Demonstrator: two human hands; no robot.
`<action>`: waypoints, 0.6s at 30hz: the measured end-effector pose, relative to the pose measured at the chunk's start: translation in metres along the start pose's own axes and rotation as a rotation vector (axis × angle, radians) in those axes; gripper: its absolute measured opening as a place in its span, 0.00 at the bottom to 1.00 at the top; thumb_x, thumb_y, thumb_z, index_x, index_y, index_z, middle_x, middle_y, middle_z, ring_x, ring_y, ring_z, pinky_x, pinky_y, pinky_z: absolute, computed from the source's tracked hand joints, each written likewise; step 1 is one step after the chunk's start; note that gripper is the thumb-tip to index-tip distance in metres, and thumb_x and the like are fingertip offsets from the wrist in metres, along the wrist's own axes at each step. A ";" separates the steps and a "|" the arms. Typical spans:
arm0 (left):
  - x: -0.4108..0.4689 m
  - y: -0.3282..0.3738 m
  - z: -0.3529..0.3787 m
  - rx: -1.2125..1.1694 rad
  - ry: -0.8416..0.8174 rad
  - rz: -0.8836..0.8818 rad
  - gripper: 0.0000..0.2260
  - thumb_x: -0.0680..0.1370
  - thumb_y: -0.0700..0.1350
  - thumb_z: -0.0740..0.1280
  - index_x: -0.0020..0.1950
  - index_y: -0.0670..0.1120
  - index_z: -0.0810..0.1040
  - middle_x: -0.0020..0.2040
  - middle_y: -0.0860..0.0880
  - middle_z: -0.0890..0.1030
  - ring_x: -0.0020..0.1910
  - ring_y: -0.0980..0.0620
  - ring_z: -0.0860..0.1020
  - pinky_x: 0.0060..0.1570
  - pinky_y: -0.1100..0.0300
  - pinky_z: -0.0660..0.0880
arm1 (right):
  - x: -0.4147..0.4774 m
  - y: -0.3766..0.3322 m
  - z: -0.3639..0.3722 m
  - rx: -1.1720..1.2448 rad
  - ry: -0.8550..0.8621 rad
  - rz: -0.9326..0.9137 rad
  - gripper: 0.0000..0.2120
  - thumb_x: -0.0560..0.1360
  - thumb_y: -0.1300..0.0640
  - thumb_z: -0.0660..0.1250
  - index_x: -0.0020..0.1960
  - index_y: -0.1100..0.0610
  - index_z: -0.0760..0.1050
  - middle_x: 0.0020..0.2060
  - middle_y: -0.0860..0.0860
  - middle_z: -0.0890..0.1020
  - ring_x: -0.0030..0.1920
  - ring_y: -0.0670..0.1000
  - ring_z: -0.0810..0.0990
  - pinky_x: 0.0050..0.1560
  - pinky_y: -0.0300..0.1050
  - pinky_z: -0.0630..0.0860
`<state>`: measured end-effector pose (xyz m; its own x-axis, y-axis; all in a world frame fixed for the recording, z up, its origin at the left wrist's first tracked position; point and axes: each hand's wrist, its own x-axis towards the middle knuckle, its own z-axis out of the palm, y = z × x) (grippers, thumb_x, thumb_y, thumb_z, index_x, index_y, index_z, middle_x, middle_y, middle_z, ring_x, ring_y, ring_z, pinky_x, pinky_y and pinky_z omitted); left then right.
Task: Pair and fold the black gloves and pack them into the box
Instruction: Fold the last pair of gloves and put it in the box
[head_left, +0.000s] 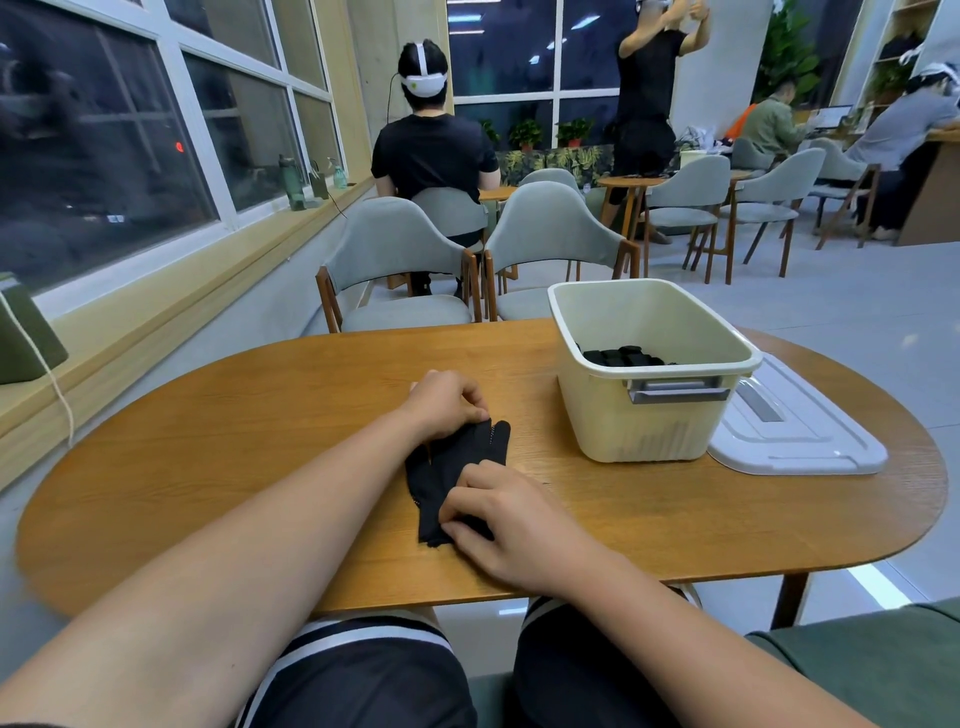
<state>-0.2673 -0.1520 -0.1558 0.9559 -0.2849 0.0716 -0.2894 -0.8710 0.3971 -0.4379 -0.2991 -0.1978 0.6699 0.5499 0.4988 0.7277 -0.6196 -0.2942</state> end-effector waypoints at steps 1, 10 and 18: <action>0.000 0.002 0.000 0.006 0.004 0.000 0.07 0.78 0.54 0.77 0.42 0.58 0.83 0.54 0.55 0.83 0.68 0.47 0.71 0.72 0.43 0.68 | 0.000 0.000 -0.001 -0.004 0.000 0.000 0.04 0.82 0.50 0.69 0.53 0.48 0.82 0.47 0.44 0.76 0.50 0.48 0.74 0.47 0.43 0.70; -0.003 0.008 0.001 -0.044 -0.009 0.116 0.02 0.80 0.57 0.74 0.50 0.61 0.85 0.54 0.62 0.80 0.67 0.49 0.72 0.71 0.40 0.69 | 0.000 0.000 0.000 -0.004 -0.008 0.001 0.05 0.83 0.50 0.68 0.54 0.48 0.81 0.48 0.44 0.76 0.50 0.47 0.74 0.48 0.45 0.73; -0.004 0.013 0.002 0.008 -0.041 0.163 0.04 0.76 0.56 0.78 0.47 0.58 0.86 0.59 0.57 0.80 0.67 0.50 0.70 0.72 0.43 0.68 | 0.000 0.001 0.002 0.004 -0.006 0.005 0.05 0.83 0.50 0.68 0.54 0.48 0.81 0.47 0.44 0.76 0.50 0.48 0.74 0.50 0.48 0.75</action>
<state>-0.2747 -0.1629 -0.1532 0.8934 -0.4387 0.0969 -0.4410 -0.8150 0.3759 -0.4367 -0.2983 -0.1995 0.6741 0.5503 0.4926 0.7251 -0.6200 -0.2997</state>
